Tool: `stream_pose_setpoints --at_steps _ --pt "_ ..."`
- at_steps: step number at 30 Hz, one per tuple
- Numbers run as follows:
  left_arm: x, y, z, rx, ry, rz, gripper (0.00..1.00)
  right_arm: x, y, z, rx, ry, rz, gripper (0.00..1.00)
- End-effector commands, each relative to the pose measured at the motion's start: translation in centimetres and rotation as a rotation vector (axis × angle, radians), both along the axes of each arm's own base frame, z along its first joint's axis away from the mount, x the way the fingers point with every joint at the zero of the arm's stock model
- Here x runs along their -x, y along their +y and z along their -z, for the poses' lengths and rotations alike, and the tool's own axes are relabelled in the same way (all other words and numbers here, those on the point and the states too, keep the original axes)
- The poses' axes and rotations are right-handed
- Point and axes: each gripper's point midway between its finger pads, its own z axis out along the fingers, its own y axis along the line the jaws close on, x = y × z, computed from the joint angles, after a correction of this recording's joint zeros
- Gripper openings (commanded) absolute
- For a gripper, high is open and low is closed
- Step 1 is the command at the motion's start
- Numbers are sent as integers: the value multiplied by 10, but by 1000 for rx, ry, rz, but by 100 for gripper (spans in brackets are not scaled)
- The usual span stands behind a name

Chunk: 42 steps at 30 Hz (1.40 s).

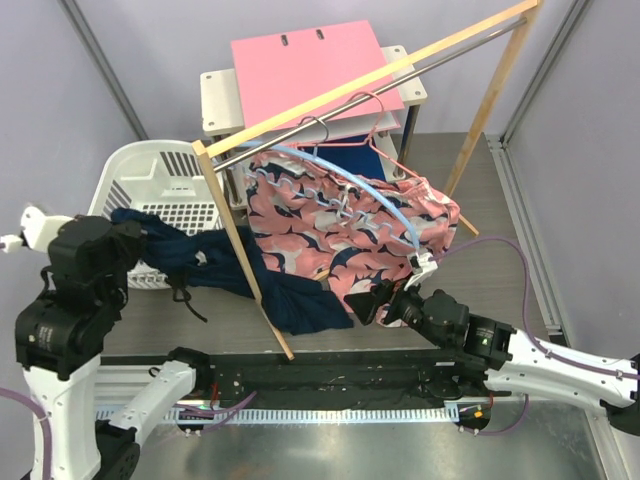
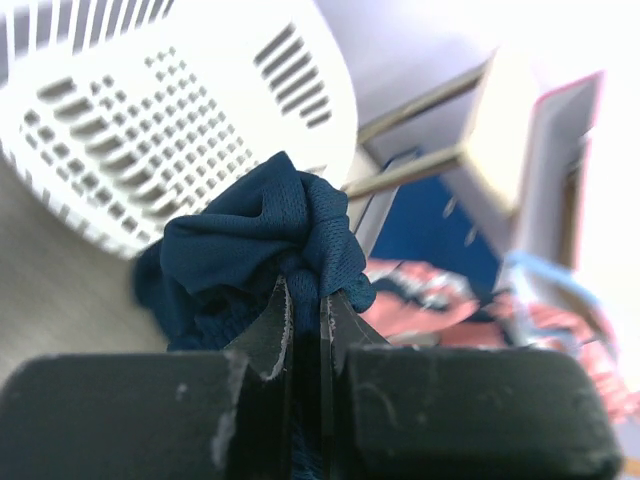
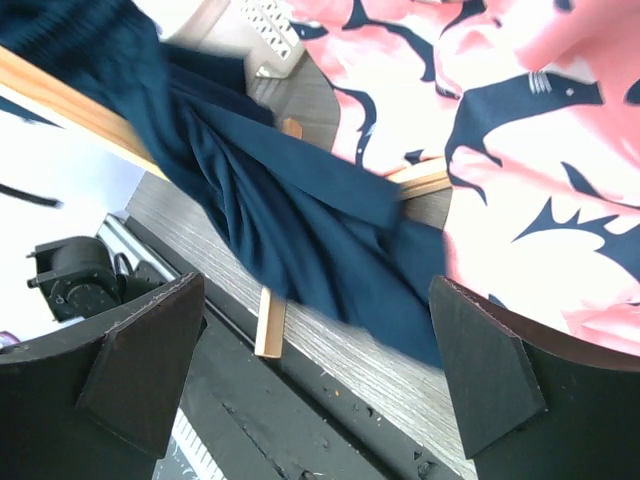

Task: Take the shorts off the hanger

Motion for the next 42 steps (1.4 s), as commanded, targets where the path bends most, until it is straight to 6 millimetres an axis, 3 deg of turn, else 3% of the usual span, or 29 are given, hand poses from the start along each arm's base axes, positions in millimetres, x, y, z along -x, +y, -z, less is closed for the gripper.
stream_pose_setpoints --at_steps 1,3,5,6,9,11,12,14,16,18,19,20,21,22,23,24,26,27,29,33,36,38,39,41,42 --pt "0 29 -92 -69 -243 -132 0 -7 -10 -30 -40 -43 55 100" --pt "-5 33 -117 -107 -293 -155 0 -7 -13 -32 -42 -46 60 100" --pt "-1 38 -161 -151 -406 -166 0 -7 -19 -35 -47 -48 75 100" --pt "-9 38 -172 -171 -422 -167 0 -8 -20 -35 -50 -45 80 99" --pt "-3 43 -222 -210 -560 -199 0 -6 -25 -38 -71 -40 86 99" --pt "-6 43 -243 -241 -617 -209 0 -4 -28 -40 -79 -35 87 99" --pt "-3 44 -265 -233 -709 -223 0 -4 -29 -41 -78 -36 90 100" --pt "-12 40 -281 -283 -751 -219 1 -5 -32 -44 -73 -41 98 100" --pt "-8 32 -317 -295 -903 -191 1 -7 -35 -45 -65 -48 115 100" --pt "-28 23 -332 -348 -928 -174 0 -9 -38 -48 -52 -53 128 99" --pt "-15 23 -354 -355 -997 -175 1 -10 -39 -49 -51 -57 139 99" --pt "-41 14 -355 -383 -978 -160 1 -11 -41 -52 -43 -67 148 100" --pt "-44 14 -362 -418 -982 -169 0 -13 -42 -54 -36 -72 158 100" --pt "-28 18 -381 -413 -1052 -200 1 -17 -47 -55 -28 -80 185 99" --pt "-36 18 -385 -421 -1060 -216 1 -18 -49 -60 -34 -87 198 99" --pt "-56 13 -384 -442 -1047 -219 1 -20 -50 -62 -26 -94 207 100" --pt "-47 17 -402 -474 -1107 -265 1 -23 -53 -67 -26 -103 231 99" --pt "-65 13 -399 -495 -1094 -269 0 -23 -53 -67 -18 -106 234 99" --pt "-62 19 -407 -506 -1129 -303 0 -24 -53 -66 -7 -103 237 99" --pt "-94 31 -393 -471 -1100 -318 0 -26 -53 -65 6 -96 248 99" --pt "-133 46 -364 -495 -980 -338 0 -28 -56 -65 18 -96 267 100" --pt "-146 55 -347 -493 -907 -361 1 -28 -59 -66 21 -95 276 100" --pt "-161 61 -326 -495 -826 -372 1 -29 -61 -66 21 -95 285 100" --pt "-160 73 -310 -455 -772 -415 1 -27 -64 -66 12 -90 290 100" --pt "-169 78 -295 -459 -722 -424 1 -27 -66 -66 8 -89 293 100"
